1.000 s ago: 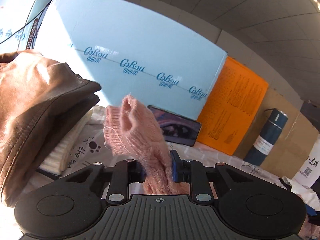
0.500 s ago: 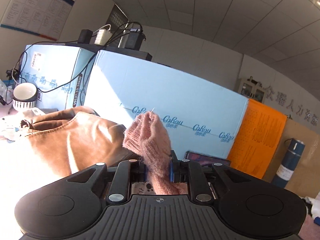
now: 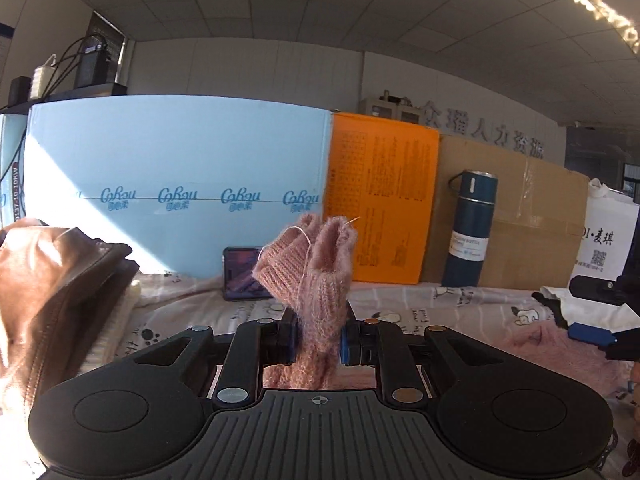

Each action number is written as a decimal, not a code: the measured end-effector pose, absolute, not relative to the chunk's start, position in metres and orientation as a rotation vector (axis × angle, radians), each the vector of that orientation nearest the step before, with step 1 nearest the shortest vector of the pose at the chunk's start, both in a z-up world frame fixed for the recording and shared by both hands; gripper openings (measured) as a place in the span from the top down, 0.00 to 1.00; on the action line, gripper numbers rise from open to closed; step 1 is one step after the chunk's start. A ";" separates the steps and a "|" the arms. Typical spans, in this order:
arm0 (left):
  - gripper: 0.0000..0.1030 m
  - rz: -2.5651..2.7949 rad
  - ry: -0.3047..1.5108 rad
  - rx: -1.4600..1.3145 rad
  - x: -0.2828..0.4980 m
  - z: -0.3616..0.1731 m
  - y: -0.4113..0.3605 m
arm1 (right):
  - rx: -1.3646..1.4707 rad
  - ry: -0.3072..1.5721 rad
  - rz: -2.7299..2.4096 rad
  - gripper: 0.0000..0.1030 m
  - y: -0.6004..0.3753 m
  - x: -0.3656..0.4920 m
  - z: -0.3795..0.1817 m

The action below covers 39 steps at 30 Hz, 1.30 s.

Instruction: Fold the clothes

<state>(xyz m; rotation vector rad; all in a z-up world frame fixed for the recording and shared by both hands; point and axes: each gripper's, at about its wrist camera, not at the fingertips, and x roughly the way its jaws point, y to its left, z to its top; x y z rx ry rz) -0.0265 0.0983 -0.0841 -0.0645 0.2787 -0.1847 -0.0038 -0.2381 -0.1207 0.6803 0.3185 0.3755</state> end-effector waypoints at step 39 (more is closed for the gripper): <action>0.03 -0.341 0.306 -0.533 -0.031 -0.093 0.138 | 0.652 0.328 0.410 0.10 -0.233 -0.004 -0.119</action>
